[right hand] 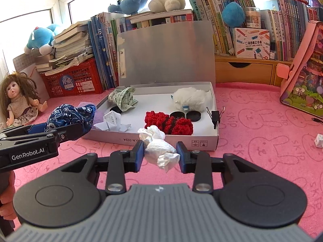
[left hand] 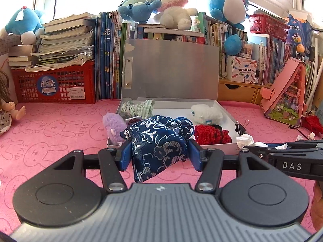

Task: Organize objects
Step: 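Carry the pouch and tissue into the box and release both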

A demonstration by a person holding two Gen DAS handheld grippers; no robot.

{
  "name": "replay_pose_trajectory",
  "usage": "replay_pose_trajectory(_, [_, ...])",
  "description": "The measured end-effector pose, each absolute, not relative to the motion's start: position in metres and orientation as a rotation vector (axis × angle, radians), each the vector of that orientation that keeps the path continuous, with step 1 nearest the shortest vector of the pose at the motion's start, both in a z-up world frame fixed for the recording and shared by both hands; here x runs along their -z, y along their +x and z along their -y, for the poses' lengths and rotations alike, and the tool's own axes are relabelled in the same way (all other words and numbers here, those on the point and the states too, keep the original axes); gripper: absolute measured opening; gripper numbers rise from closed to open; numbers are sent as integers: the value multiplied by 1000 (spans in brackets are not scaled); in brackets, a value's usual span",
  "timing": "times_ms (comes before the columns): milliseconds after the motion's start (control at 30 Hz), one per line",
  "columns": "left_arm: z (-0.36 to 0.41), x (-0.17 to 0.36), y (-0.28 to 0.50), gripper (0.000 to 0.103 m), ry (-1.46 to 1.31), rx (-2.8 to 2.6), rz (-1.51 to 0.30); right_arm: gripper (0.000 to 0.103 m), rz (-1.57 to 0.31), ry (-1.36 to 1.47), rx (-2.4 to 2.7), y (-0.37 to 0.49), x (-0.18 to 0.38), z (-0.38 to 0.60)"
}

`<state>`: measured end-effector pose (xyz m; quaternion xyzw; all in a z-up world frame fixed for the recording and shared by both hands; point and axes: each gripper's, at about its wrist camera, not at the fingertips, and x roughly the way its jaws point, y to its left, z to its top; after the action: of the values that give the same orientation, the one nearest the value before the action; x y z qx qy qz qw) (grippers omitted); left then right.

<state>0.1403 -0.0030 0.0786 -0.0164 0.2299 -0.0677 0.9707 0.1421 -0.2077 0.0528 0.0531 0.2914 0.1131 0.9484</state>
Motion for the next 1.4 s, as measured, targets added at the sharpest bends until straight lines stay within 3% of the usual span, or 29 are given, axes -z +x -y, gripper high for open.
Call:
replay_pose_trajectory(767, [27, -85, 302, 63, -58, 141, -518, 41, -663, 284, -77, 283, -74, 261])
replay_pose_trajectory(1400, [40, -49, 373, 64, 28, 103, -588, 42, -698, 249, -20, 379, -39, 256])
